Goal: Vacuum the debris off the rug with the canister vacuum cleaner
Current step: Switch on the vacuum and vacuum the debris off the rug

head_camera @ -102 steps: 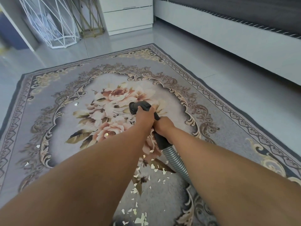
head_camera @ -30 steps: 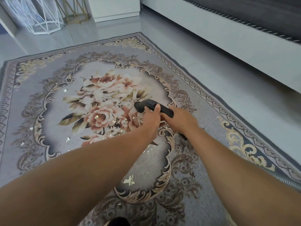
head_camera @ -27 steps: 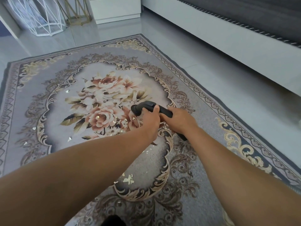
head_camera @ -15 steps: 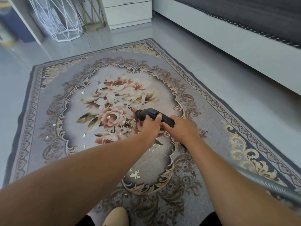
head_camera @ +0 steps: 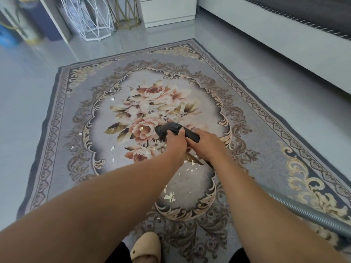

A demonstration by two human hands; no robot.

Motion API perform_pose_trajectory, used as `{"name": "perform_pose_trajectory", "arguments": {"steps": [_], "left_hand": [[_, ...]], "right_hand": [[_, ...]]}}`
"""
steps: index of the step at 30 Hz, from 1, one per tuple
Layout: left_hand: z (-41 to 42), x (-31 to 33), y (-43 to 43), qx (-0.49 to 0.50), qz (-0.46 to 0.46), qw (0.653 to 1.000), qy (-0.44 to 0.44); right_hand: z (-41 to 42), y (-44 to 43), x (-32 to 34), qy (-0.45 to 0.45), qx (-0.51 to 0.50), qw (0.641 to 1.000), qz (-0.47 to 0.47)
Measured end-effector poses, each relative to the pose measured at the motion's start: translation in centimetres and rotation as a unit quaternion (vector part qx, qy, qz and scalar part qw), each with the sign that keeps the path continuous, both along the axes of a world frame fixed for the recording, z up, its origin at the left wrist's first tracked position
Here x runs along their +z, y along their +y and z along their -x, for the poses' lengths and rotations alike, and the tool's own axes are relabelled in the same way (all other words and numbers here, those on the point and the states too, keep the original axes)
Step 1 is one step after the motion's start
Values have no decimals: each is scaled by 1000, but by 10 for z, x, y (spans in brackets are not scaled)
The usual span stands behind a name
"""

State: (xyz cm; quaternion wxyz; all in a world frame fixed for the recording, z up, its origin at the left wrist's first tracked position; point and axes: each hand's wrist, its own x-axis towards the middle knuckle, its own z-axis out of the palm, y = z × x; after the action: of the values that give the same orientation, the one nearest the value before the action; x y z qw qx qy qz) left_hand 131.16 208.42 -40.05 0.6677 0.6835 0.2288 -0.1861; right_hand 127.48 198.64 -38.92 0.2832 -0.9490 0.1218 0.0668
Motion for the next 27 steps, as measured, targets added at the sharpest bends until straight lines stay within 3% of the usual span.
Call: {"name": "perform_pose_trajectory", "arguments": {"steps": [13,27], "left_hand": [[1,14,-28,-24,19,1000,-6],[-10,-3,59,51,-18,998,-26]], "right_hand": [[1,-31,14,-11,-31,999,39],[-18,57,-1,-41,59,997,32]]}}
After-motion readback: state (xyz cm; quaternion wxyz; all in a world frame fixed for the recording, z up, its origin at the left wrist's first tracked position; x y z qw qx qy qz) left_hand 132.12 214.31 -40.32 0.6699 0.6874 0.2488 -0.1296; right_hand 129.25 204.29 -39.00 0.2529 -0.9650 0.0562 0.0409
